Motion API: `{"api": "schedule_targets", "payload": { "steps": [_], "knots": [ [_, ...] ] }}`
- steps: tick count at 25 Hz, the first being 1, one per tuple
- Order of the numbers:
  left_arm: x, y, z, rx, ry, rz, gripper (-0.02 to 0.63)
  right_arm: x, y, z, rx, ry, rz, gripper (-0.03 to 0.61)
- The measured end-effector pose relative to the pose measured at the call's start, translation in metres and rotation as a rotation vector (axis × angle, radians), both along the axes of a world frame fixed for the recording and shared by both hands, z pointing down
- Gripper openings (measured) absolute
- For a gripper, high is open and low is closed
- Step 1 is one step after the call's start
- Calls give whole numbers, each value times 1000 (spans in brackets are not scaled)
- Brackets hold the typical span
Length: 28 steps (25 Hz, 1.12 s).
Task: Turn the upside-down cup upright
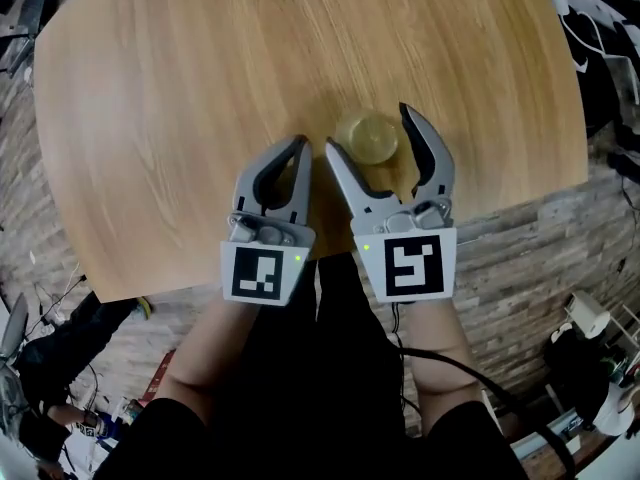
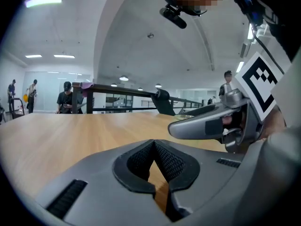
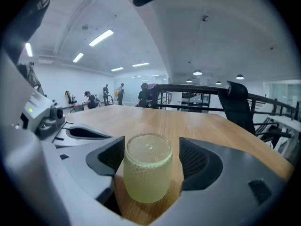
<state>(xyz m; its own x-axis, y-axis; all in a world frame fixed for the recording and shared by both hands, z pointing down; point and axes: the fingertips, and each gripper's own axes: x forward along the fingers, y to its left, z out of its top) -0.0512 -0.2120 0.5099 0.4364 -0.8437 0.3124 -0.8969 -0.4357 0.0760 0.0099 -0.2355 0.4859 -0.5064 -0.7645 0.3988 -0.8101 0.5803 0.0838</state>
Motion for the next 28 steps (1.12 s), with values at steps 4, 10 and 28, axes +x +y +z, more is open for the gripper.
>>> {"api": "schedule_targets", "payload": {
  "steps": [4,10,28],
  "knots": [
    [8,-3,1,37,-36,54,9,-6,-7,15,-22,39,-26,304],
    [46,6,0,84,-106,264,252,16,-12,-8,-44,-63,20,304],
    [106,11,-23,208,-161,472,387,25,15,-71,-84,-304,-89,304]
  ]
}}
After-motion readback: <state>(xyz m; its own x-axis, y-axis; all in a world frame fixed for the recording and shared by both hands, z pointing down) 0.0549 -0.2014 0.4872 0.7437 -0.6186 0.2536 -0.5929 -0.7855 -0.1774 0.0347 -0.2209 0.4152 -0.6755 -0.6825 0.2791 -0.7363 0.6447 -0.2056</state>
